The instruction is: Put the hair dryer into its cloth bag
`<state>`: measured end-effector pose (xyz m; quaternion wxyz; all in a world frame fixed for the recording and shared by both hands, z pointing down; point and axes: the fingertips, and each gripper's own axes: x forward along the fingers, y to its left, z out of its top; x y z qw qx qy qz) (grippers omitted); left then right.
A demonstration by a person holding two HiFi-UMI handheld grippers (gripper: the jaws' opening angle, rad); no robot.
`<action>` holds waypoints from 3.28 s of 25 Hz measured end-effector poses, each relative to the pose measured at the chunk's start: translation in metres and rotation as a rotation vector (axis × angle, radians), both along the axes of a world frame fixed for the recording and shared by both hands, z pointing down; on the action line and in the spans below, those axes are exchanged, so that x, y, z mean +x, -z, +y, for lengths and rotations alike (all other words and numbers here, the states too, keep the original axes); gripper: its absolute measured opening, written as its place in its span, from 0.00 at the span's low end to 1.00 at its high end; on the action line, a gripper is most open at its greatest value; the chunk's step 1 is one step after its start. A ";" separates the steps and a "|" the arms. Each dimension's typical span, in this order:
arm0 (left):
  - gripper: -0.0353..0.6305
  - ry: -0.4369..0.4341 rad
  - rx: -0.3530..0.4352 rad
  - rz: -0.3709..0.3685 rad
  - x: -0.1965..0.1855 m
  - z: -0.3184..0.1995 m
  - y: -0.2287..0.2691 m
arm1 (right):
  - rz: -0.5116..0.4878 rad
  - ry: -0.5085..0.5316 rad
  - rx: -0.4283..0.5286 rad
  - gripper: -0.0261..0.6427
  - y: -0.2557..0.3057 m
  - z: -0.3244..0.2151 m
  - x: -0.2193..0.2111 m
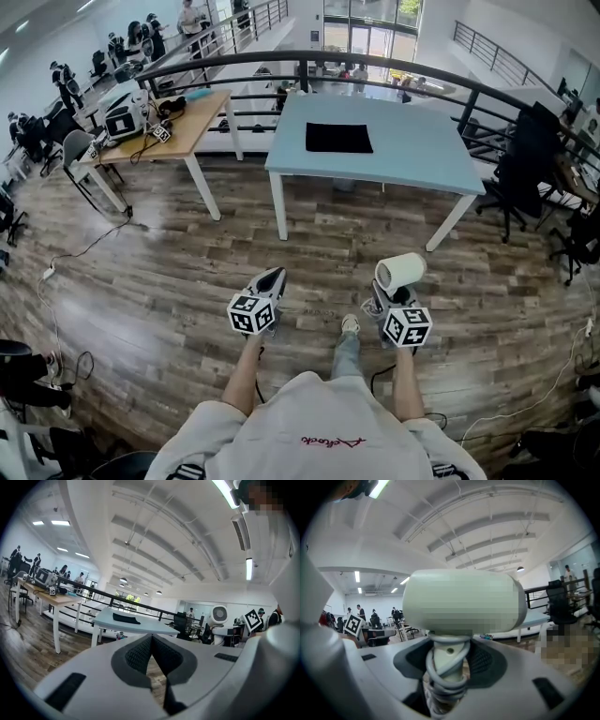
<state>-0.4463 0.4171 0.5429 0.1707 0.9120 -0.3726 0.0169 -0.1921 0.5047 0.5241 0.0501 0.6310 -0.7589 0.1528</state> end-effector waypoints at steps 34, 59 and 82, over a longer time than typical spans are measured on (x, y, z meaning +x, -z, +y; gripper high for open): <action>0.06 0.021 -0.013 -0.067 0.178 -0.237 0.015 | -0.046 0.062 -0.029 0.36 -0.003 -0.249 0.172; 0.06 0.033 -0.034 -0.074 0.280 -0.334 -0.005 | -0.060 0.094 -0.047 0.36 -0.023 -0.348 0.265; 0.06 0.039 -0.068 -0.084 0.285 -0.341 -0.027 | -0.066 0.138 -0.079 0.36 -0.042 -0.361 0.263</action>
